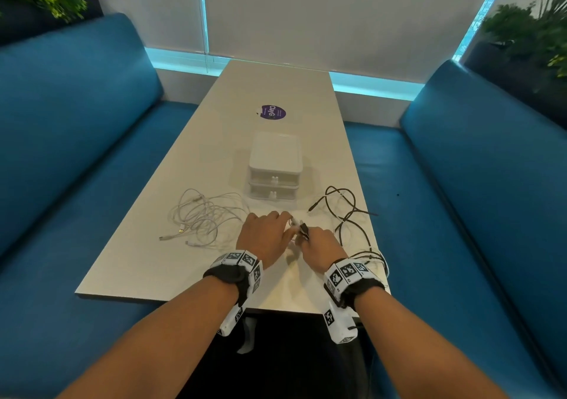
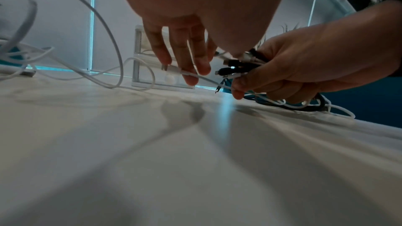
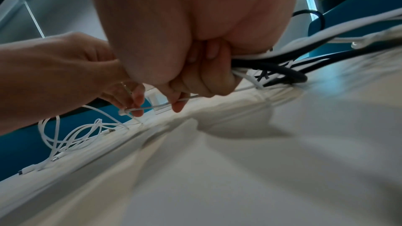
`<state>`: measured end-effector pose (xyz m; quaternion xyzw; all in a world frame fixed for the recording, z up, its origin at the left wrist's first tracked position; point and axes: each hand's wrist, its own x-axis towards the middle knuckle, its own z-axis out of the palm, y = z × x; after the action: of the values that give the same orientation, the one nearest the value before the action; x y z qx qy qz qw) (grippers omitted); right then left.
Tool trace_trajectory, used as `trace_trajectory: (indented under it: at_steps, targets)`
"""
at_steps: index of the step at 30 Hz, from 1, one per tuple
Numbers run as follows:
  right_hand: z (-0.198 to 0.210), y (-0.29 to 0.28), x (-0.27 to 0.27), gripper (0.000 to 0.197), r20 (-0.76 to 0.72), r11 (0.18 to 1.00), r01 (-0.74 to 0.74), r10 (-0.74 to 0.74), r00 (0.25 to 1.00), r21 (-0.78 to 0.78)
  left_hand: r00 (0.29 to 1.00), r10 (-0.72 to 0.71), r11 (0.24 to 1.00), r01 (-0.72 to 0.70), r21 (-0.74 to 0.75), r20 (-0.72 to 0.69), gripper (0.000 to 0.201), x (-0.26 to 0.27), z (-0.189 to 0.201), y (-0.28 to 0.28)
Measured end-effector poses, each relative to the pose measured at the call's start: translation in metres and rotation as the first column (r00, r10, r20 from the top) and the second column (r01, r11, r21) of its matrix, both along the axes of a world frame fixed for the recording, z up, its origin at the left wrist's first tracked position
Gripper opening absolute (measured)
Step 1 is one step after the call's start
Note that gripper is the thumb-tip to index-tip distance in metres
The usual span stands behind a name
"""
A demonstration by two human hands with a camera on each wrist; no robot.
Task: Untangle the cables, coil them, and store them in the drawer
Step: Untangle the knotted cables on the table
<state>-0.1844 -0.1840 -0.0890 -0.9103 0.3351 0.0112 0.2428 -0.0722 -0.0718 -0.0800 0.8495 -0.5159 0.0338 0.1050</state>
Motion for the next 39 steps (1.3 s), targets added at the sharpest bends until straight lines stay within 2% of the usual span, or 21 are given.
trace_trajectory:
  at_steps: [2,5,8,11,13,15,17,18,21,23,25,27,29,31,36,39]
  targets:
    - [-0.002,0.002,0.0,0.026,-0.035,1.0,-0.004,0.003,0.999,-0.023,0.997,0.021,0.999,-0.023,0.024,0.071,0.042,0.001,0.004,-0.003]
    - [-0.005,0.002,0.001,0.027,-0.07,0.998,0.002,-0.006,0.998,-0.067,0.994,0.056,0.994,-0.063,0.083,0.089,0.042,0.005,0.008,-0.009]
    - [-0.003,0.0,0.002,0.03,-0.074,0.988,0.075,-0.085,0.994,-0.135,0.992,0.113,0.983,-0.121,0.138,0.061,0.037,0.01,0.009,-0.009]
    - [0.001,-0.002,0.001,0.03,-0.039,0.984,0.068,-0.075,0.996,-0.163,0.987,0.159,0.976,-0.157,0.154,0.001,0.031,0.01,0.007,-0.009]
    - [0.004,-0.001,-0.001,0.03,0.022,0.99,0.044,-0.042,0.999,-0.137,0.981,0.17,0.98,-0.159,0.119,-0.088,0.029,0.01,0.005,-0.01]
    - [0.006,0.001,-0.005,0.026,0.091,0.996,-0.011,0.019,0.996,-0.09,0.964,0.125,0.992,-0.116,0.055,-0.235,0.026,0.01,0.0,-0.013]
    - [0.01,0.003,-0.009,0.02,0.139,0.998,-0.066,0.066,0.988,-0.005,0.901,0.03,0.999,-0.043,-0.021,-0.433,0.02,0.009,-0.009,-0.017]
    - [0.012,0.004,-0.011,0.019,0.149,0.996,-0.078,0.072,0.986,0.032,0.855,-0.014,0.998,-0.018,-0.056,-0.518,0.023,0.008,-0.011,-0.018]
    - [0.015,0.003,-0.01,0.02,0.104,0.993,-0.061,0.05,0.993,0.104,0.737,-0.06,0.989,-0.049,-0.142,-0.673,0.043,0.003,-0.009,-0.02]
    - [0.014,0.003,-0.009,0.025,-0.004,0.989,-0.077,0.078,0.997,0.129,0.704,-0.037,0.978,-0.12,-0.169,-0.71,0.046,0.002,-0.004,-0.022]
    - [0.013,0.007,-0.008,0.03,-0.081,0.977,-0.13,0.146,0.986,0.171,0.736,-0.006,0.98,-0.13,-0.149,-0.677,0.042,0.005,0.001,-0.023]
    - [0.013,0.011,-0.008,0.033,-0.08,0.964,-0.18,0.198,0.977,0.197,0.808,0.016,0.994,-0.077,-0.078,-0.589,0.036,0.01,0.005,-0.02]
    - [0.013,0.012,-0.008,0.028,-0.052,0.958,-0.196,0.211,0.976,0.207,0.884,0.042,0.999,-0.043,0.008,-0.465,0.031,0.013,0.007,-0.014]
    - [0.014,0.012,-0.006,0.021,-0.027,0.96,-0.191,0.201,0.979,0.202,0.928,0.077,0.997,-0.066,0.043,-0.364,0.022,0.017,0.009,-0.005]
    - [0.014,0.017,0.002,0.023,-0.019,0.963,-0.189,0.197,0.98,0.189,0.953,0.109,0.993,-0.119,-0.019,-0.282,0.014,0.037,0.038,0.01]
    - [0.015,0.023,0.008,0.024,-0.025,0.957,-0.196,0.206,0.978,0.215,0.964,0.141,0.987,-0.12,0.105,-0.224,0.016,0.056,0.059,0.024]
